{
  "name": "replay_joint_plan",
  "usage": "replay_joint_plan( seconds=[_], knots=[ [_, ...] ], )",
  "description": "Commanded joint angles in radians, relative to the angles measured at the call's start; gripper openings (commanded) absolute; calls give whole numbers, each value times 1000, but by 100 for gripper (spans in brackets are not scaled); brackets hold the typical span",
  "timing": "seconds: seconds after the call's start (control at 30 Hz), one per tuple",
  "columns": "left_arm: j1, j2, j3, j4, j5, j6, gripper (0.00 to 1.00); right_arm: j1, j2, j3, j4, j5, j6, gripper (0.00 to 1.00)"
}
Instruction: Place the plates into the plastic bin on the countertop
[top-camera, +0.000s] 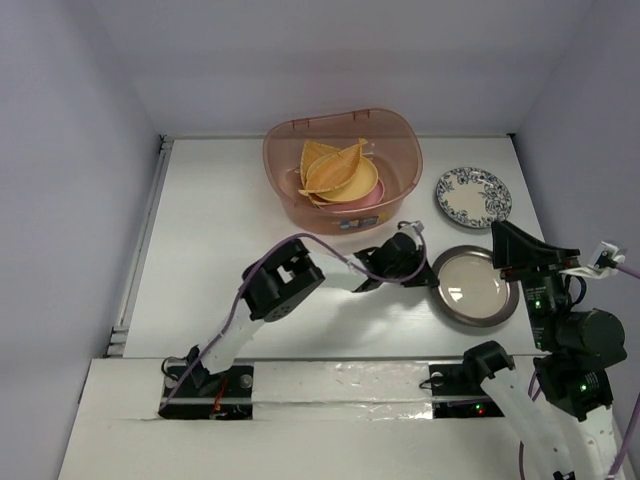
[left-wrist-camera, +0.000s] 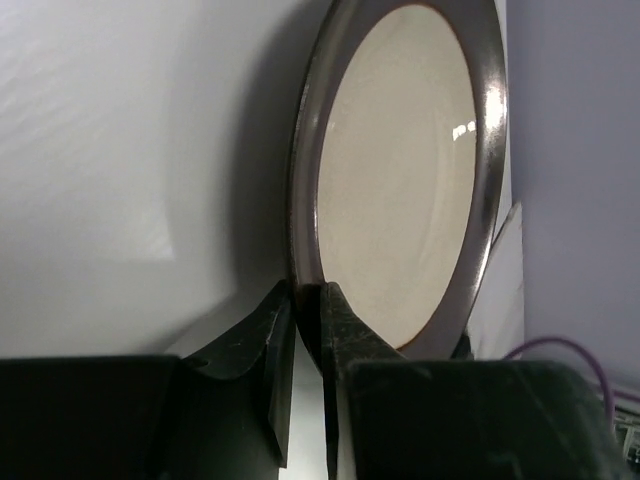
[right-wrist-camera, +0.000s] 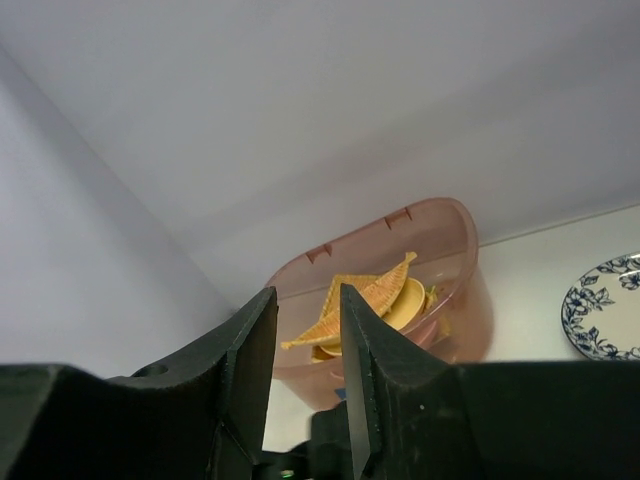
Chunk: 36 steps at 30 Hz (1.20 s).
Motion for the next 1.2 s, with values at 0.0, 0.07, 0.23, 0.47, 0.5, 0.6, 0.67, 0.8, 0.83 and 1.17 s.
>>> replay_joint_plan(
  seconds=[0.0, 0.07, 0.23, 0.47, 0.5, 0.6, 0.67, 0.8, 0.83, 1.17],
  knots=[
    [3, -162, -262, 62, -66, 66, 0, 0, 31, -6, 54, -32, 3, 37],
    [12, -240, -361, 102, -68, 39, 0, 0, 36, -9, 61, -38, 4, 37],
    [12, -299, -518, 174, -53, -14, 26, 0, 49, -32, 73, -59, 23, 37],
    [21, -216, -429, 118, -56, 18, 35, 0, 56, -29, 72, -78, 38, 36],
    [21, -204, -393, 99, -62, 39, 35, 0, 54, -29, 72, -76, 38, 36],
    [21, -167, -356, 33, -105, 68, 23, 0, 57, -27, 69, -76, 36, 36],
    [21, -155, -342, 10, -128, 87, 17, 0, 57, -27, 67, -73, 35, 36],
    [21, -208, -351, -11, -149, 122, 0, 0, 65, -31, 72, -70, 27, 36],
    [21, -208, -355, -10, -149, 122, 0, 0, 71, -29, 72, -70, 26, 36],
    [86, -556, -377, 91, 8, 137, 0, 0, 54, -2, 77, -78, 36, 36]
  ],
)
